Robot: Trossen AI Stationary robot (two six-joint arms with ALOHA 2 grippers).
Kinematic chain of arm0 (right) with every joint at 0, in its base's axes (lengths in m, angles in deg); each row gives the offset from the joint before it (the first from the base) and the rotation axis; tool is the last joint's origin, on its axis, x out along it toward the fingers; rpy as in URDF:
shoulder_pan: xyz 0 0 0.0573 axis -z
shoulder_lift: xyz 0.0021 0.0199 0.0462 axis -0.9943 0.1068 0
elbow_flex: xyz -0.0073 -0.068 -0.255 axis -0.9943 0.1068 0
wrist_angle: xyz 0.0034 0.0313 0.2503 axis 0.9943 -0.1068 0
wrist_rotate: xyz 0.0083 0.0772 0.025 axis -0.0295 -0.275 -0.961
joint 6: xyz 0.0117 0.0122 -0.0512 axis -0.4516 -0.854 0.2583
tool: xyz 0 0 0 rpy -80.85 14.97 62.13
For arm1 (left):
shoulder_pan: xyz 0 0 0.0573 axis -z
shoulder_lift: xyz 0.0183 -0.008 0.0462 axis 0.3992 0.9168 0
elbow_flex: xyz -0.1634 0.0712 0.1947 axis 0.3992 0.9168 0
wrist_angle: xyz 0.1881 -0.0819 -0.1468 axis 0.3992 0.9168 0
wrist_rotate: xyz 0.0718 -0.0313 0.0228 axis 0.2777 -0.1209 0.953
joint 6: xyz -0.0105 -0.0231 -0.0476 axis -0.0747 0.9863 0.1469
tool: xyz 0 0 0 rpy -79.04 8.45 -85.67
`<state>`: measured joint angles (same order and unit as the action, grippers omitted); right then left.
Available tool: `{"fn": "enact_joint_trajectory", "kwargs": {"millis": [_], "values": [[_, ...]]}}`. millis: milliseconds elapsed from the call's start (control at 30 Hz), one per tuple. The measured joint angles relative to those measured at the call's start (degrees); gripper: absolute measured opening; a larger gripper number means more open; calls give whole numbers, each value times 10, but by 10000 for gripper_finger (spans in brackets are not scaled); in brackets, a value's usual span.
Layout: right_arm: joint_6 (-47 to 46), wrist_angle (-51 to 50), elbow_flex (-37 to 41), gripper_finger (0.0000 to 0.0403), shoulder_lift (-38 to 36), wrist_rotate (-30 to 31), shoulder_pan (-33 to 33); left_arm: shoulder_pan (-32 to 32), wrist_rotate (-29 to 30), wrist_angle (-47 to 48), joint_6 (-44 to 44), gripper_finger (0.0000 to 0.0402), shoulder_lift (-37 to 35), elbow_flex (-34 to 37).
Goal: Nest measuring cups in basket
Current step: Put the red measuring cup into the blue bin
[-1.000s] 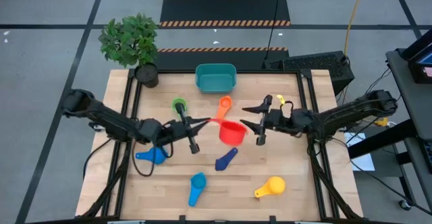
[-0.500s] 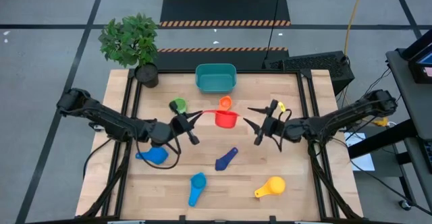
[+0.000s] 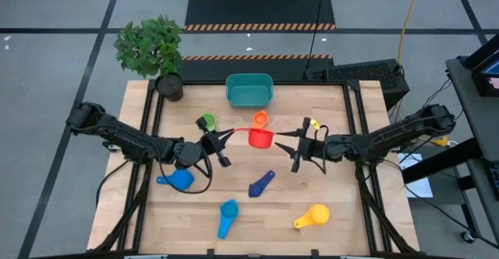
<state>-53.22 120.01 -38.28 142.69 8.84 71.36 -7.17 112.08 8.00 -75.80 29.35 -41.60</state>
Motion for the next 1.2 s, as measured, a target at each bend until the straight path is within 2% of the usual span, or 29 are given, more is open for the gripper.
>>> {"fn": "enact_joint_trajectory", "kwargs": {"millis": [100, 267, 633, 867, 1200], "values": [[10, 37, 0, 139, 18, 0, 5, 0, 0, 0, 0, 3, 0, 0], [18, 37, 0, 119, 26, 0, 6, 0, 0, 0, -3, 3, 0, 0], [30, 35, 0, 6, 26, 0, 6, 3, -1, 0, -11, 3, 0, 0], [37, 31, 0, 3, 25, 1, 6, 3, -12, 0, -10, 15, 0, 0], [55, 25, 0, 1, 26, -1, 6, 6, -54, -2, 10, 94, 0, 0]]}}
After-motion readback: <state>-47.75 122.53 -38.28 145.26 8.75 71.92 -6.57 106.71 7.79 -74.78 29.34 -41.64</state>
